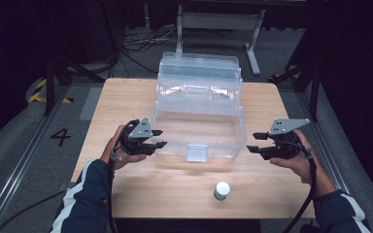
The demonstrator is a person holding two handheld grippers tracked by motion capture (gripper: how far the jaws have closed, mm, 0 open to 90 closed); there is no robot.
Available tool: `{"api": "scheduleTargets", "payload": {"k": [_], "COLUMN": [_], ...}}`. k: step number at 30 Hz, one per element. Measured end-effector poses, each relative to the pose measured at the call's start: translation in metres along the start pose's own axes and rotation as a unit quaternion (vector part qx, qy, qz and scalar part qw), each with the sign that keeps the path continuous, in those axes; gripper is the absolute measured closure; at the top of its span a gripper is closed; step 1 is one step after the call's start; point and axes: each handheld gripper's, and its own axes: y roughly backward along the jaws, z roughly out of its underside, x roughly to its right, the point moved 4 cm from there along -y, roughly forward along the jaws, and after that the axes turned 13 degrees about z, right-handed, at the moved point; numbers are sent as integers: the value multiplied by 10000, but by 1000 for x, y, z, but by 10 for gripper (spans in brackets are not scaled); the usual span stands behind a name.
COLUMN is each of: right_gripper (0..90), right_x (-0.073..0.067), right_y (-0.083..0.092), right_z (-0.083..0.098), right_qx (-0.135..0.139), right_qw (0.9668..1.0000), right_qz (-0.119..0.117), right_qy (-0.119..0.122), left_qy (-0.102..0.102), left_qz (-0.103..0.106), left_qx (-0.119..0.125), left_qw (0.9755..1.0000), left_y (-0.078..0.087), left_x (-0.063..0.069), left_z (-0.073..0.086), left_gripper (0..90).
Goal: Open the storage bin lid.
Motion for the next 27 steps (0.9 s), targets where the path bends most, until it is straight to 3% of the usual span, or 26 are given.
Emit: {"api": "scheduleTargets", "payload": {"k": [7,13,19,27], "right_gripper": [410,390,388,370], "right_x": [-20,-38,-51,-77], "right_y": [0,-5,-10,-17], "right_z": [6,11,13,14], "right_qx": [-175,-327,-434,-596], "right_qw": [9993,9976,9955,9901], "right_qz": [-236,-443,-626,-984], "right_qy": [223,427,562,799], "left_qy": [129,270,520,859], "left_qz": [-213,-353,-398,-313], "left_qx": [-34,-434,-652,-805], "left_qw": [9997,9981,9957,9925], "left_y": [17,17,15,11], "left_x": [8,14,15,18], "left_z": [16,40,61,89], "left_gripper": [508,489,449,360]}}
